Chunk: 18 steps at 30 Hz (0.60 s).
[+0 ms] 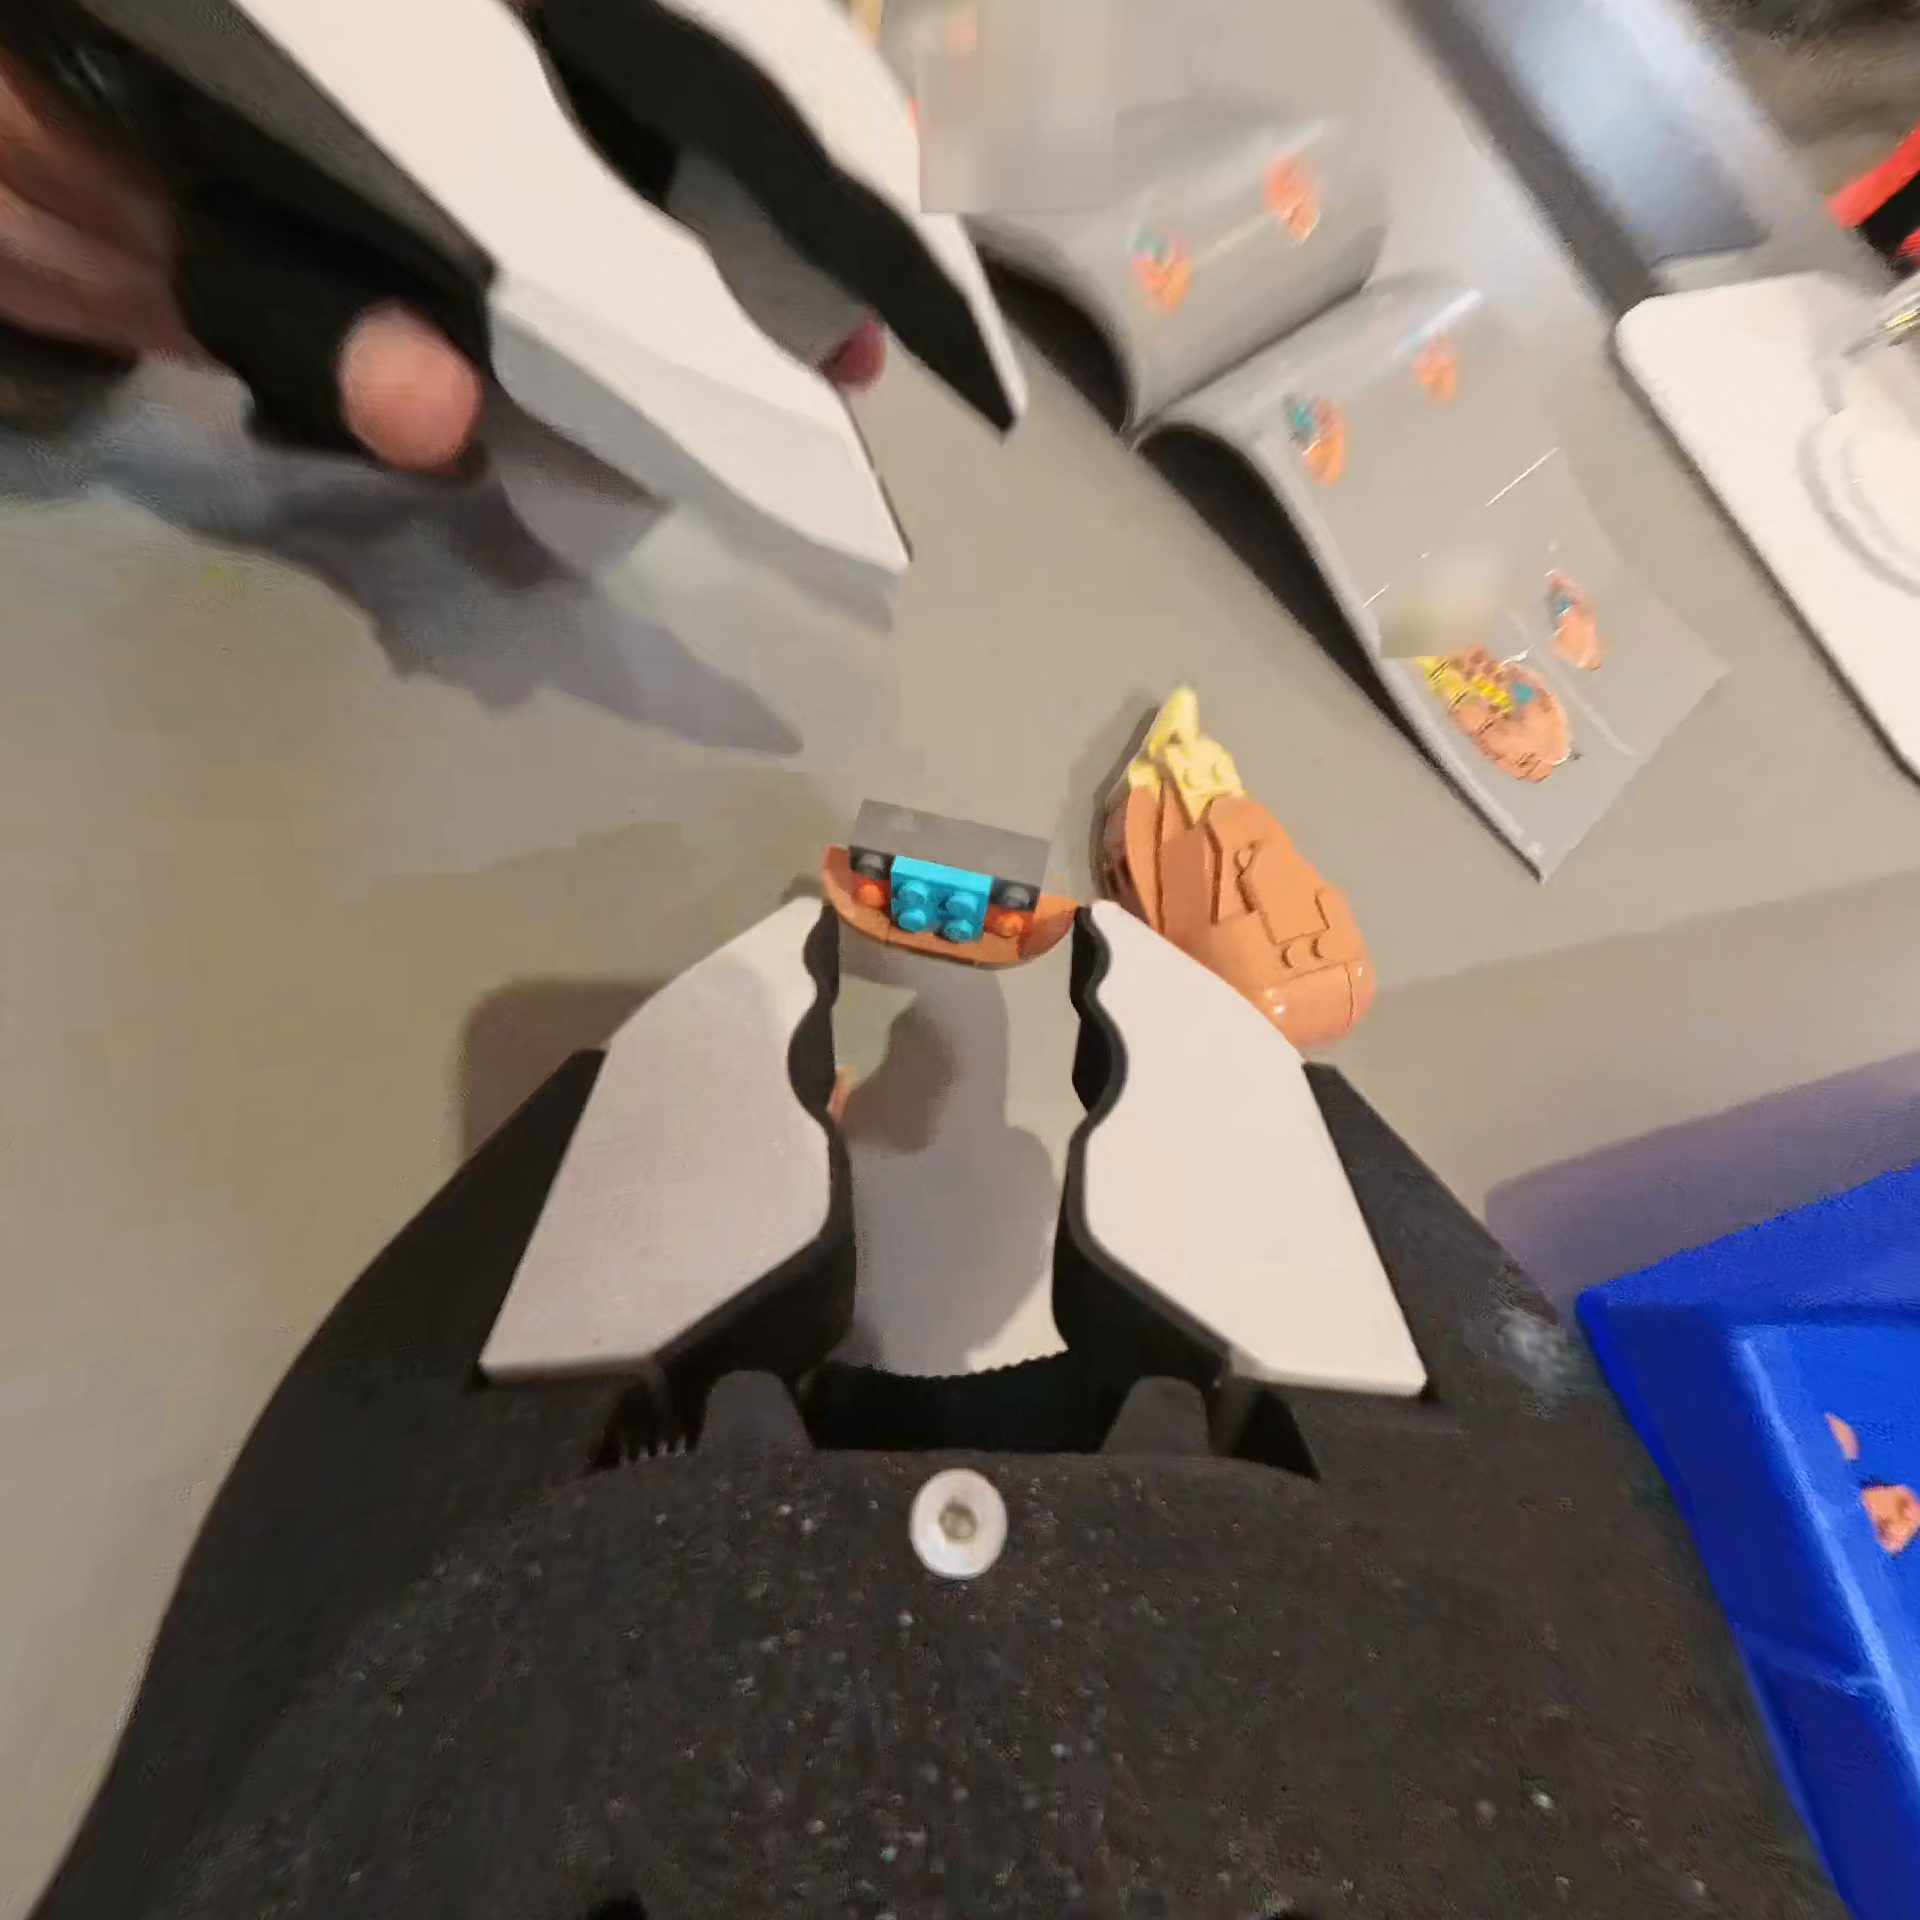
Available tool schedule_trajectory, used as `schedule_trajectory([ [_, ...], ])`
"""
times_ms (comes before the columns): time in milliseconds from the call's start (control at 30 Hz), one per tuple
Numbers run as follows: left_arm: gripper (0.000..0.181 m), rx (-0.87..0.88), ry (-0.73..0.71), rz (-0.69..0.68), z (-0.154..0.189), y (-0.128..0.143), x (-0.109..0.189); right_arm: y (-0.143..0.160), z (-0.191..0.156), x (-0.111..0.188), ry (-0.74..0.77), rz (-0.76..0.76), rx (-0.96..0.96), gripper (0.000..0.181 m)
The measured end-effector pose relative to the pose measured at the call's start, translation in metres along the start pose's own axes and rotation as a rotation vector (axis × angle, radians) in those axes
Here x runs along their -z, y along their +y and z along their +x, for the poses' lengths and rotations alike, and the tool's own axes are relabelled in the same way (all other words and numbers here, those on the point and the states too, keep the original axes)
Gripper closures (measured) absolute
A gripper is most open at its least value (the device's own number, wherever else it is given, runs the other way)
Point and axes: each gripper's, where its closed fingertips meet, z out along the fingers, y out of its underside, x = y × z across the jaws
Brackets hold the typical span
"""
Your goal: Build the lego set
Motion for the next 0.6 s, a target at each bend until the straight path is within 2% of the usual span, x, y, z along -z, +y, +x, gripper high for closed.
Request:
schedule_trajectory([
  [133,0.145,-0.002,0.026,0.112,0.002,-0.001,0.007,0.014,-0.004,0.0,-0.146,-0.176,0.072,0.138],
  [333,0.148,0.111,0.094,0.184,-0.004,-0.008,0.015,0.033,-0.008,-0.012,-0.284,-0.413,0.155,0.138],
  [433,0.149,0.173,0.1,0.194,-0.01,-0.008,0.018,0.032,-0.011,-0.019,-0.321,-0.451,0.179,0.138],
  [600,0.149,0.169,0.11,0.189,-0.009,-0.007,0.022,0.024,-0.013,-0.027,-0.354,-0.435,0.185,0.138],
])
